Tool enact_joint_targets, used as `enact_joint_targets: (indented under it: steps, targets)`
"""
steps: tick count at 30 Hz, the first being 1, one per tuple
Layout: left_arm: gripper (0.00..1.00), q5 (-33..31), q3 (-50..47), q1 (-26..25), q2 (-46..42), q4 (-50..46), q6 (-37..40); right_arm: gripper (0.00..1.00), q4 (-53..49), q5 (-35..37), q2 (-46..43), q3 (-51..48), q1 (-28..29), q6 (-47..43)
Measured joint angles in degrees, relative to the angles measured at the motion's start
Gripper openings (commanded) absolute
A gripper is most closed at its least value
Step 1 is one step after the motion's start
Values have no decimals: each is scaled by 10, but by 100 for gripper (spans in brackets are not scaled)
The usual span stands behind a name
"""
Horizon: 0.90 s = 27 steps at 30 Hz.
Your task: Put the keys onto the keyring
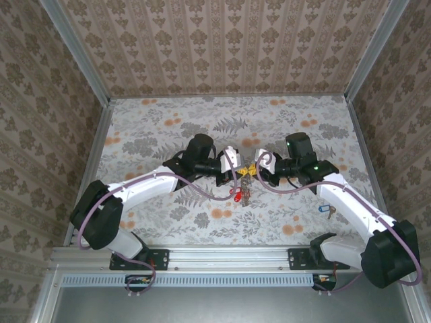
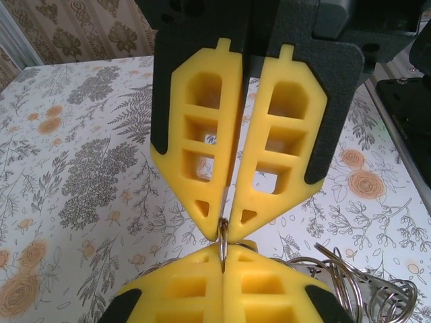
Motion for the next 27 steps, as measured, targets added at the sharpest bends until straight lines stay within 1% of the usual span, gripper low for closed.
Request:
enact_joint_targets:
  steps: [2, 4, 5, 7, 9, 12, 15, 22, 27]
  targets:
    - [0, 1, 0, 0, 0, 2, -1, 13, 0, -3, 0, 0, -2, 0]
    - [0, 2, 0, 0, 0, 5, -1, 7, 1, -8, 0, 0, -3, 0]
    - [0, 2, -1, 0, 0, 6, -1, 6, 1, -9, 0, 0, -4, 0]
    - [0, 3, -1, 2, 0, 6, -2, 0, 3, -12, 2, 0, -5, 3]
    - [2, 3, -1, 3, 0, 6, -2, 0, 5, -13, 3, 0, -5, 5]
    - [13, 1, -1, 3, 0, 2, 0, 0, 4, -15, 4, 0, -5, 5]
    - [14, -9, 1, 2, -3, -11, 8, 0, -4, -15, 4, 0, -5, 5]
    - [17, -45, 54, -9, -2, -104, 50, 0, -4, -12, 4, 0, -3, 5]
    - [18, -59, 63, -17, 4, -119, 60, 0, -6, -11, 4, 0, -2, 5]
